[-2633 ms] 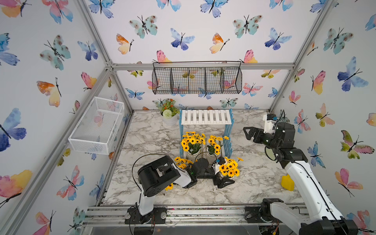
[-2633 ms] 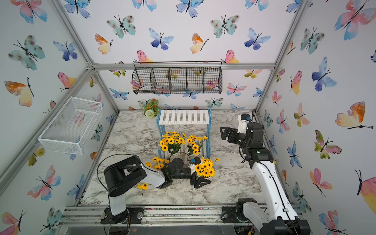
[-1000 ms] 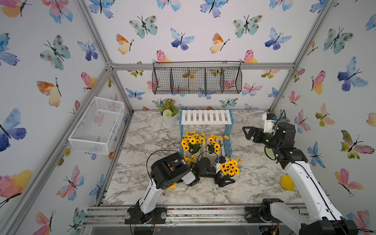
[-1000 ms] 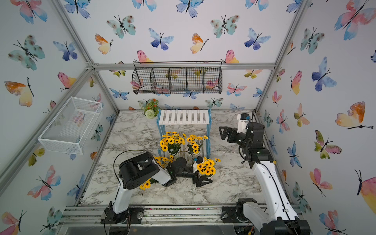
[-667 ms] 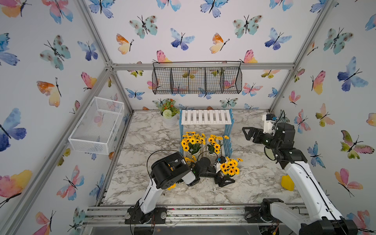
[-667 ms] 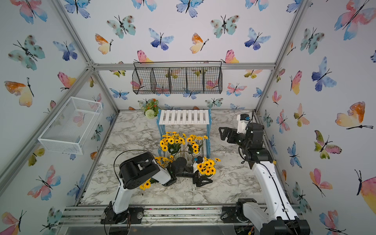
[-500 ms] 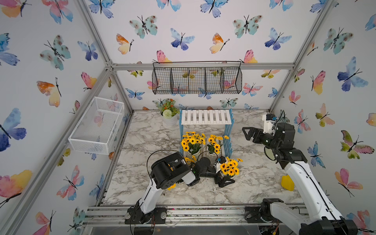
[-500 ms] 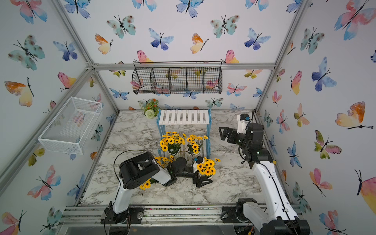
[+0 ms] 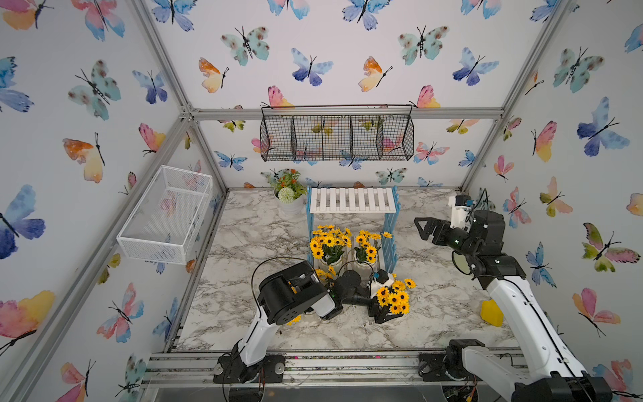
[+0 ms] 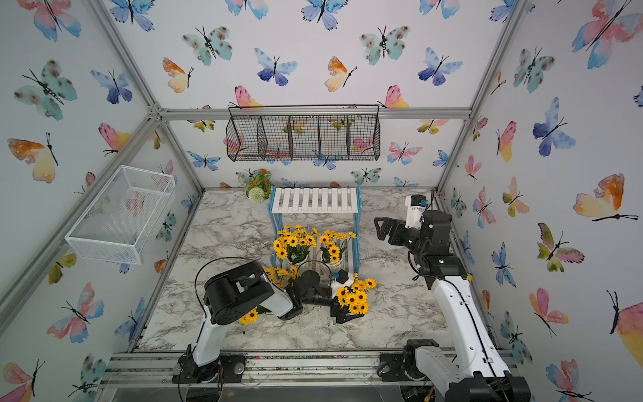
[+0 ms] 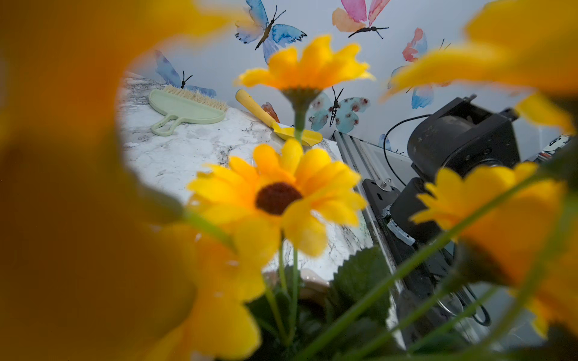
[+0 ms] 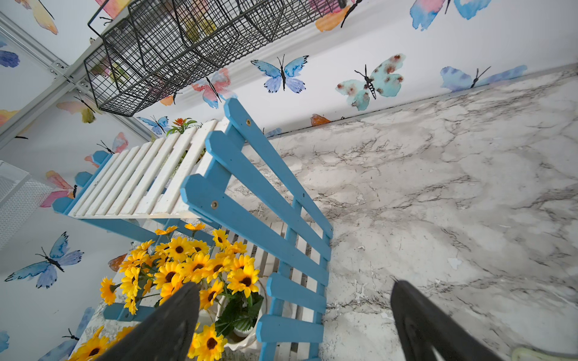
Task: Take the sunflower pots off the shelves
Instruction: Place the sunflower pot at the center of the board.
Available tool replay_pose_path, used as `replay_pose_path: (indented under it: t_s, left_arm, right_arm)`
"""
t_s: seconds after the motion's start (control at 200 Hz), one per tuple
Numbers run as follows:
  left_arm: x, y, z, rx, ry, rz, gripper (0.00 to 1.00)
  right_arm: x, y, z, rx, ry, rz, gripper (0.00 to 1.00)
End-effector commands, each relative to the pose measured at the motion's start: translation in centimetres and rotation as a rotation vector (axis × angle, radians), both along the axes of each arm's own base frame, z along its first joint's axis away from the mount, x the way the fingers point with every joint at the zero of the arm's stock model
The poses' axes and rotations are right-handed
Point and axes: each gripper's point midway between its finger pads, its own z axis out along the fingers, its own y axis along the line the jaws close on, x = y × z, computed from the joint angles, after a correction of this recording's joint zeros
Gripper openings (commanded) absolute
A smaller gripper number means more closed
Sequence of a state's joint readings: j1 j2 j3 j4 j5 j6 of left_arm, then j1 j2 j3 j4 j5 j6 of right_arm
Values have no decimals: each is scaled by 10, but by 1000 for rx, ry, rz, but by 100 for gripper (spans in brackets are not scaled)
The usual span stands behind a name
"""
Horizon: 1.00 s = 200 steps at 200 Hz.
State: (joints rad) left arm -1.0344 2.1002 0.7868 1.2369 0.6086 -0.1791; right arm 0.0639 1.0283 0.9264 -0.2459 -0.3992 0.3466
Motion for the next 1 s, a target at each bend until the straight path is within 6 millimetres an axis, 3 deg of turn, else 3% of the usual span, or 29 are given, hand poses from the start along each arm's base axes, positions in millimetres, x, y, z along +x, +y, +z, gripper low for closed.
replay_pose_path:
  t_s: [0.0, 0.13, 0.175, 0.2, 0.42, 0.666, 0.876, 0.996]
  left_arm:
    - [-5, 2, 21, -44, -55, -12, 98]
    - [-10, 2, 37, -68, -72, -26, 98]
    - [-13, 0, 34, -53, -76, -36, 98]
    - [-15, 0, 47, -70, -99, -39, 98]
    - [-19, -1, 57, -64, -126, -49, 98]
    - [-24, 3, 100, -95, -191, -68, 98]
    - [-22, 4, 125, -95, -244, -52, 98]
    - [-19, 7, 152, -97, -286, -25, 98]
  right_arm:
    - [-2, 1, 7, 3, -34, 17, 98]
    - [-2, 0, 10, -4, -36, 14, 98]
    - [-3, 0, 13, -4, -41, 14, 98]
    - [-3, 0, 14, -4, -45, 14, 98]
    - [-6, 1, 24, 1, -61, 23, 98]
    - [-8, 2, 30, 0, -74, 26, 98]
    - [-9, 3, 37, 3, -89, 38, 98]
    - [-10, 10, 41, 7, -93, 84, 98]
